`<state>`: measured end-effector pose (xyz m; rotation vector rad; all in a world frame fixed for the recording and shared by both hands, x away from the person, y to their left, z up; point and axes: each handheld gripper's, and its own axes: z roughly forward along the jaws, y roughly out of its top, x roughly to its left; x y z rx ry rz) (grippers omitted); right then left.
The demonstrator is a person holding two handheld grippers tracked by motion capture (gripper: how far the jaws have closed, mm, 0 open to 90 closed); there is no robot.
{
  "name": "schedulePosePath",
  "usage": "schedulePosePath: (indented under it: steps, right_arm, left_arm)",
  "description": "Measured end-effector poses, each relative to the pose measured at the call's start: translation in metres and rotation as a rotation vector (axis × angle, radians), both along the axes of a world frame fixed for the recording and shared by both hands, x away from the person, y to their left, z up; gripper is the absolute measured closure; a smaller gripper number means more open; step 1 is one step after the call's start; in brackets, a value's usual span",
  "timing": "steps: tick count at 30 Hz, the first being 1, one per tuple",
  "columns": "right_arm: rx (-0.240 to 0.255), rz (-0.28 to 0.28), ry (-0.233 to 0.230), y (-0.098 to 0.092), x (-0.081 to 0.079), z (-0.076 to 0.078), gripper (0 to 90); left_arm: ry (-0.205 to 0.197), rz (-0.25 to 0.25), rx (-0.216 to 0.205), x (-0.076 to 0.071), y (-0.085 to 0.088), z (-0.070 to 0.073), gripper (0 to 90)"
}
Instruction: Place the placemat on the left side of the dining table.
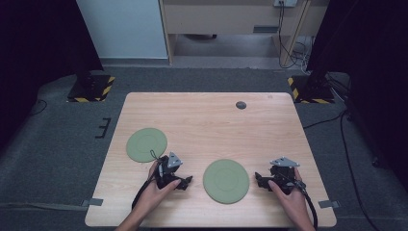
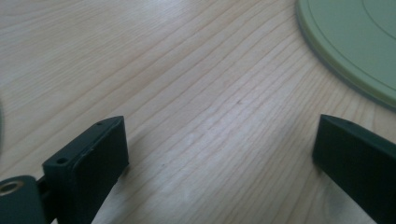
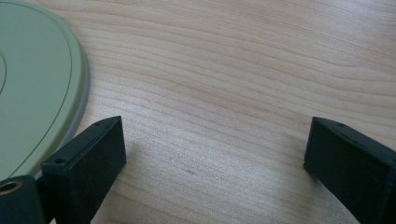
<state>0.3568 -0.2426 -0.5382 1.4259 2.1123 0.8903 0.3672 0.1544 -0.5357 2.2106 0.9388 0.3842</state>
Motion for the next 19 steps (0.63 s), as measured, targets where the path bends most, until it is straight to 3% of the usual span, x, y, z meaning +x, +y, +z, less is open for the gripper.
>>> schedulePosePath:
  steps: [5, 19]
  right_arm:
    - [0.0, 0.001, 0.0, 0.0, -0.0001, 0.0, 5.7]
    - [0.0, 0.005, 0.003, 0.0003, -0.001, 0.0001, 5.5]
  left_arm:
    - [0.003, -0.002, -0.015, 0.0003, -0.0004, -0.0006, 1.9]
    - [0.0, 0.027, -0.005, -0.0022, -0.0017, -0.0008, 1.0]
